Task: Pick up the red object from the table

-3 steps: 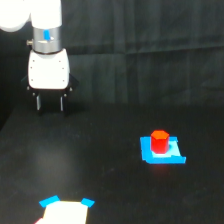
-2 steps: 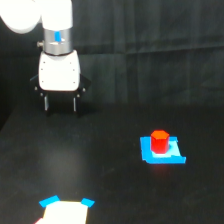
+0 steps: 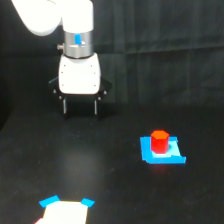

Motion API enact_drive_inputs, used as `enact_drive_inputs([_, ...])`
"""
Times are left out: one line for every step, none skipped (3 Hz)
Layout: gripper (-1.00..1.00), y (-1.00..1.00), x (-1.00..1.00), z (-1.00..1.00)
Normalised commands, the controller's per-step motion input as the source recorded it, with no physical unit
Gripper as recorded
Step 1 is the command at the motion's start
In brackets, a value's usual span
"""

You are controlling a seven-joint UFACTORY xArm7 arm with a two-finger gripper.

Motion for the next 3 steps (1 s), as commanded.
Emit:
enact_drive_inputs([1.0, -0.03, 1.0, 0.2])
enact_drive_inputs([1.0, -0.08, 1.0, -0.36])
enact_drive_inputs([1.0, -0.14, 1.0, 0.11])
